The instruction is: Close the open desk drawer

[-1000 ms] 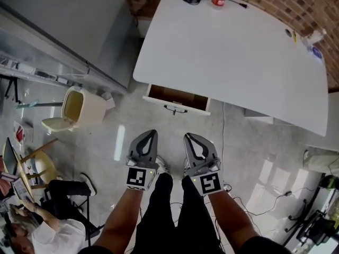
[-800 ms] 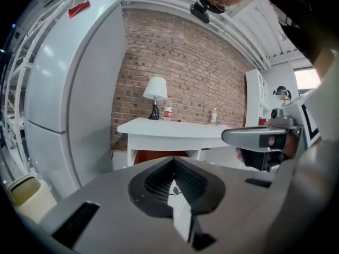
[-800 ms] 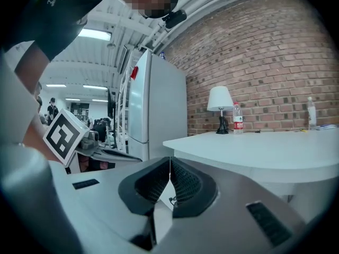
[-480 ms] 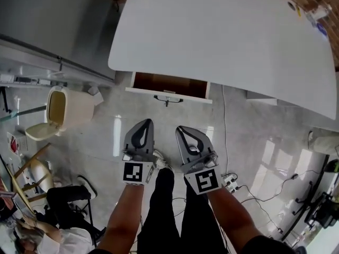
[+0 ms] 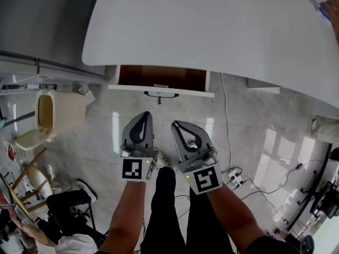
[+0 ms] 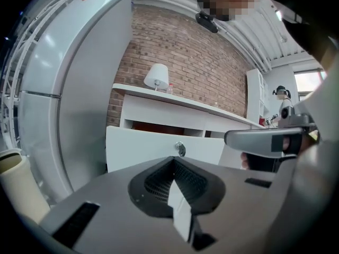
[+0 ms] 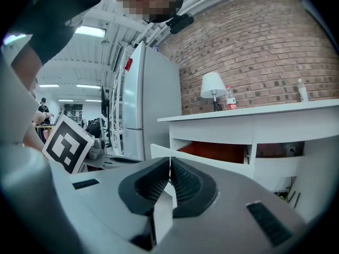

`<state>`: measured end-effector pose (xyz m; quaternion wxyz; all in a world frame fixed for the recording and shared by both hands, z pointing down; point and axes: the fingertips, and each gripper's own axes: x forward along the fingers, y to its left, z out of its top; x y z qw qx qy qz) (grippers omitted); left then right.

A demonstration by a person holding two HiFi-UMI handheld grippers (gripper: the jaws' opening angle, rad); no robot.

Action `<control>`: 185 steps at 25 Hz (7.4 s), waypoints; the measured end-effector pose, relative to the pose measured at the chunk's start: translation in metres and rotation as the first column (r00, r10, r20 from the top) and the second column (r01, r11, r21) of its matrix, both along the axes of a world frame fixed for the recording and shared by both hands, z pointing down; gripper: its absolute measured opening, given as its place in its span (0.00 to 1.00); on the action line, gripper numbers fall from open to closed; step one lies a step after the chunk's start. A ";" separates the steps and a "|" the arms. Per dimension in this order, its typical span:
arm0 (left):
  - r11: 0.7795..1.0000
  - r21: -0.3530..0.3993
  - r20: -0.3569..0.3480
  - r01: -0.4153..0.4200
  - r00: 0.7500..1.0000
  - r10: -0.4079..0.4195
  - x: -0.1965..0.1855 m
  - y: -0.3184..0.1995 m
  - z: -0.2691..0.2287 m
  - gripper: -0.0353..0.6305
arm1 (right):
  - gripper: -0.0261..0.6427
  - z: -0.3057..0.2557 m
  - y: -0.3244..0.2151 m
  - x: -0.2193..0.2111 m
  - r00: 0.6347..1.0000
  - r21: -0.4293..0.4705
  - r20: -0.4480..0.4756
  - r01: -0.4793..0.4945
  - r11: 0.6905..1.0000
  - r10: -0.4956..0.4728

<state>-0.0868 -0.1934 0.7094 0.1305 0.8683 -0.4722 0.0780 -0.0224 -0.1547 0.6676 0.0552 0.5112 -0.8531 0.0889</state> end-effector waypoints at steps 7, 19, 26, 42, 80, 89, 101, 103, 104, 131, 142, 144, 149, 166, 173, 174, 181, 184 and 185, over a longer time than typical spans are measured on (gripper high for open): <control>0.998 -0.057 -0.178 0.008 0.984 -0.018 0.005 -0.003 0.014 0.06 | 0.08 0.015 -0.004 0.004 0.999 0.006 0.016 -0.042 0.999 0.042; 0.972 -0.236 -0.530 -0.001 0.838 -0.128 0.002 -0.007 0.039 0.10 | 0.08 0.027 0.005 0.005 0.998 -0.012 0.013 -0.065 0.998 0.065; 0.929 -0.366 -0.707 -0.052 0.664 -0.241 0.003 -0.025 0.059 0.22 | 0.08 0.032 0.007 0.006 0.999 -0.022 0.002 -0.053 0.998 0.053; 0.879 -0.460 -0.830 -0.122 0.411 -0.377 0.008 -0.046 0.081 0.24 | 0.08 0.043 0.001 0.009 0.998 -0.046 -0.009 -0.060 0.997 0.059; 0.854 -0.507 -0.842 -0.115 0.280 -0.461 0.011 -0.054 0.080 0.11 | 0.08 0.040 -0.008 0.024 0.993 -0.058 0.006 -0.117 0.991 0.117; 0.847 -0.517 -0.837 -0.119 0.278 -0.472 0.019 -0.083 0.079 0.11 | 0.08 0.039 -0.005 0.027 0.989 -0.063 0.012 -0.146 0.987 0.147; 0.845 -0.522 -0.832 -0.120 0.292 -0.472 0.032 -0.123 0.076 0.10 | 0.08 0.047 -0.007 0.041 0.982 -0.080 -0.020 -0.188 0.979 0.187; 0.848 -0.515 -0.832 -0.126 0.310 -0.460 0.035 -0.130 0.076 0.11 | 0.08 0.047 -0.011 0.044 0.981 -0.073 -0.023 -0.193 0.978 0.192; 0.847 -0.515 -0.831 -0.129 0.316 -0.457 0.036 -0.133 0.076 0.11 | 0.08 0.048 -0.013 0.045 0.981 -0.072 -0.025 -0.193 0.979 0.191; 0.852 -0.512 -0.830 -0.111 0.321 -0.457 0.040 -0.157 0.072 0.11 | 0.08 0.068 -0.057 0.043 0.984 -0.161 -0.018 -0.179 0.971 0.178; 0.852 -0.511 -0.832 -0.115 0.317 -0.456 0.046 -0.158 0.077 0.12 | 0.08 0.063 -0.054 0.049 0.984 -0.166 -0.018 -0.180 0.970 0.180; 0.852 -0.508 -0.828 -0.128 0.345 -0.442 0.049 -0.153 0.078 0.15 | 0.08 0.060 -0.052 0.050 0.983 -0.159 -0.022 -0.184 0.970 0.183; 0.865 -0.484 -0.819 -0.133 0.416 -0.395 0.050 -0.136 0.072 0.09 | 0.08 0.048 -0.047 0.054 0.978 -0.102 -0.029 -0.209 0.973 0.207; 0.997 -0.023 -0.155 -0.074 0.985 0.070 0.016 0.015 -0.033 0.06 | 0.08 -0.005 0.006 0.043 0.985 -0.061 -0.035 -0.169 0.984 0.167; 0.997 0.082 -0.019 0.014 1.000 -0.012 0.003 0.042 -0.117 0.06 | 0.08 -0.111 0.027 0.042 0.995 0.061 0.021 -0.096 0.993 0.095; 0.996 0.080 -0.025 0.029 0.999 -0.027 0.002 0.044 -0.128 0.06 | 0.08 -0.121 0.029 0.043 0.996 0.071 0.006 -0.088 0.994 0.087; 0.994 0.088 -0.019 0.061 0.998 -0.060 0.003 0.059 -0.209 0.06 | 0.08 -0.188 0.036 0.038 0.996 0.030 0.046 -0.076 0.997 0.075; 0.993 0.111 0.038 0.050 0.998 -0.054 0.005 0.061 -0.245 0.06 | 0.08 -0.216 0.036 0.044 0.994 0.018 0.074 -0.083 0.996 0.081; 0.993 0.110 0.055 0.047 0.997 -0.054 0.005 0.061 -0.257 0.06 | 0.08 -0.224 0.037 0.047 0.993 0.015 0.074 -0.089 0.996 0.088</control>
